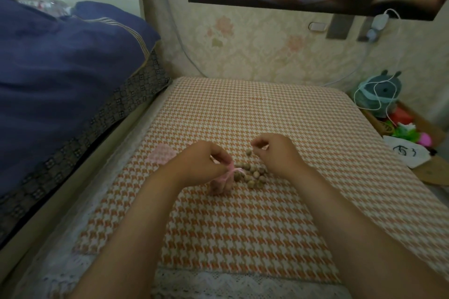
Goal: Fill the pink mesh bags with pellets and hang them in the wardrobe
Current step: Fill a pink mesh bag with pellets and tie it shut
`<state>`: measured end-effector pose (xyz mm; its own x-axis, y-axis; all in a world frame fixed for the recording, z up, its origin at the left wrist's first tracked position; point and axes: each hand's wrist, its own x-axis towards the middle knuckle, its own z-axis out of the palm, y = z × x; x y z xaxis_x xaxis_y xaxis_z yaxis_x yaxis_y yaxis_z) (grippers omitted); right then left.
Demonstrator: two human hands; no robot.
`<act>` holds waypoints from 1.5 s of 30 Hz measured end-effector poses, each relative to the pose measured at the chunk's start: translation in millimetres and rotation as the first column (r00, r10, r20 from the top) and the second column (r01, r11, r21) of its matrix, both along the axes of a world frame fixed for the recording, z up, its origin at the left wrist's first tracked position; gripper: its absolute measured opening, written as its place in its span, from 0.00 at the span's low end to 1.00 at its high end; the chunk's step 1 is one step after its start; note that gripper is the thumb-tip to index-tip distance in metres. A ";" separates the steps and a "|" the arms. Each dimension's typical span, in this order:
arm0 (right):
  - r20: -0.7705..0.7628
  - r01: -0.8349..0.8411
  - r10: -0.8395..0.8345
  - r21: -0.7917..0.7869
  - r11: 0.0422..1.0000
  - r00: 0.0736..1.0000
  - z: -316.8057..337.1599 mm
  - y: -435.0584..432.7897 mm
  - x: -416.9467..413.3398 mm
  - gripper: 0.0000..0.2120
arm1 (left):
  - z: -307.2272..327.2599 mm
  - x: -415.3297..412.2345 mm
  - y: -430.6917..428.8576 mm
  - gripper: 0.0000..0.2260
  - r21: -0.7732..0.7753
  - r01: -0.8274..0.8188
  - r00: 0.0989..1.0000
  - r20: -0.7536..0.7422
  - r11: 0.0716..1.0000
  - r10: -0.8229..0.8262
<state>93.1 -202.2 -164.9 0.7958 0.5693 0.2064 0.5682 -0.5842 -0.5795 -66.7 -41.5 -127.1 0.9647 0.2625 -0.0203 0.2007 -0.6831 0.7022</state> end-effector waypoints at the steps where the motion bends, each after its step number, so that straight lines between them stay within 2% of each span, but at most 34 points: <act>1: 0.000 -0.024 0.024 0.055 0.998 1.000 8.6 1.7 -6.4 0.06 | 0.7 -0.2 -0.4 0.09 -0.008 -0.002 1.000 -0.006 1.000 0.002; 5: 0.006 -0.164 0.166 0.181 0.970 0.986 42.4 9.3 -41.1 0.03 | 5.6 -1.9 -4.3 0.12 -0.062 -0.006 0.999 -0.033 0.998 0.004; 8: -0.009 -0.240 0.245 0.166 0.956 0.970 53.0 10.4 -64.2 0.03 | 8.0 -5.6 -6.6 0.09 -0.066 -0.015 1.000 -0.022 0.998 0.013; 14: 0.143 -0.288 0.286 -0.007 0.958 0.947 41.9 9.6 -78.8 0.05 | 4.8 -13.2 -3.7 0.04 -0.114 0.004 1.000 -0.017 0.993 -0.006; 17: 0.230 -0.283 0.303 -0.116 0.952 0.925 36.5 12.4 -78.6 0.06 | 4.7 -13.9 -1.1 0.04 -0.117 -0.004 1.000 -0.016 0.993 0.002; 19: 0.217 -0.263 0.291 -0.151 0.953 0.932 37.0 12.8 -79.9 0.09 | 6.5 -14.8 -0.8 0.07 -0.129 -0.012 1.000 -0.011 0.992 0.010; 23: 0.099 -0.294 0.331 -0.271 0.917 0.939 38.1 9.3 -81.6 0.11 | 9.6 -15.6 -1.6 0.11 -0.149 -0.009 1.000 0.003 0.989 0.009; 28: 0.023 -0.277 0.286 -0.185 0.943 0.958 41.3 -2.6 -81.2 0.12 | 6.7 -6.3 -4.2 0.11 -0.133 -0.021 0.998 0.055 0.991 0.028; 30: 0.010 -0.244 0.247 -0.110 0.963 0.969 48.8 -8.4 -77.6 0.13 | 7.1 0.6 -8.0 0.10 -0.202 -0.036 0.987 0.148 0.979 0.067; 32: -0.014 -0.175 0.175 -0.028 0.984 0.985 56.6 -16.8 -70.7 0.13 | 6.3 10.8 -12.1 0.09 -0.258 -0.111 0.950 0.256 0.960 0.179; 34: -0.030 -0.095 0.096 0.034 0.995 0.995 61.2 -26.9 -60.8 0.13 | 1.4 23.8 -15.9 0.10 -0.229 -0.210 0.914 0.300 0.950 0.274; 36: -0.027 -0.037 0.038 0.062 0.997 0.999 60.5 -36.2 -49.2 0.13 | -9.0 38.5 -20.1 0.11 -0.149 -0.245 0.918 0.283 0.958 0.279; 41: 0.001 0.027 -0.027 0.076 0.997 1.000 53.2 -49.4 -25.2 0.13 | -40.2 76.8 -26.7 0.16 0.152 -0.182 0.967 0.209 0.972 0.149; 45: 0.009 0.031 -0.031 0.038 0.999 0.999 47.7 -49.6 -11.8 0.14 | -47.4 100.7 -28.1 0.16 0.223 -0.130 0.984 0.150 0.966 0.098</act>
